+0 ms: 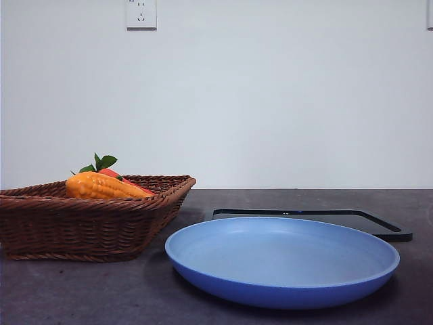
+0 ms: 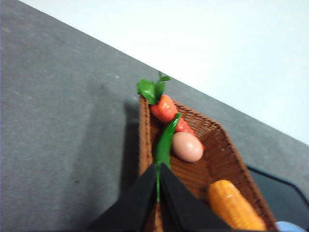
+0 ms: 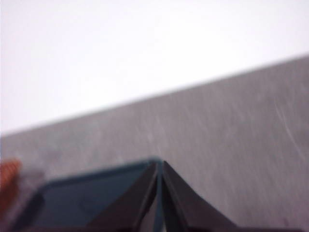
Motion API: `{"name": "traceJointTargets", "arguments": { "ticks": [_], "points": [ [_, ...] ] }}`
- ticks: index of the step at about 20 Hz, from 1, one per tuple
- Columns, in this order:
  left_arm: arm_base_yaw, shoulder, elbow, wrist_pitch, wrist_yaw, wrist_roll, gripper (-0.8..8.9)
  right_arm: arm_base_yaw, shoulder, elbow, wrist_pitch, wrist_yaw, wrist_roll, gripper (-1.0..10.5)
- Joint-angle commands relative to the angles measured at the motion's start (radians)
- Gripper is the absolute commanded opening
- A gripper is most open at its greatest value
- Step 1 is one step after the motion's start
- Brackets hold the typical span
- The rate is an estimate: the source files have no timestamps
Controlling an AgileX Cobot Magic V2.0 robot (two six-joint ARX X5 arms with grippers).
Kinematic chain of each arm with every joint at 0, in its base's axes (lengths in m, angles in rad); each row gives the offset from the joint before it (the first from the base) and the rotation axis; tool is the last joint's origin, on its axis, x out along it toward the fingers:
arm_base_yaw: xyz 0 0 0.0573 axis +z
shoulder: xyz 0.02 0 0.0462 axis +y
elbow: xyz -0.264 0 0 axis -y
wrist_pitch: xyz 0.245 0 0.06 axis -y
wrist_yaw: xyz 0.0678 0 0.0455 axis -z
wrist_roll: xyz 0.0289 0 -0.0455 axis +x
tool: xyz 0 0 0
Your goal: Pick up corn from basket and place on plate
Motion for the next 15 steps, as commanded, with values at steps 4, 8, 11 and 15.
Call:
{"name": "traceJointTargets", "arguments": {
  "ticks": [4, 8, 11, 15],
  "points": [
    [0.003, 0.046, 0.164, -0.078, 0.010, -0.008, 0.07, 0.001, 0.071, 0.176, -0.114, -0.002, 0.025, 0.0],
    [0.003, 0.130, 0.277, -0.150, 0.079, 0.062, 0.07, 0.002, 0.177, 0.303, -0.224, -0.052, -0.039, 0.0],
    [0.003, 0.219, 0.368, -0.238, 0.151, 0.126, 0.07, 0.007, 0.285, 0.406, -0.334, -0.109, -0.103, 0.0],
    [0.003, 0.340, 0.483, -0.383, 0.234, 0.234, 0.07, 0.016, 0.427, 0.518, -0.467, -0.224, -0.186, 0.0]
  ]
}}
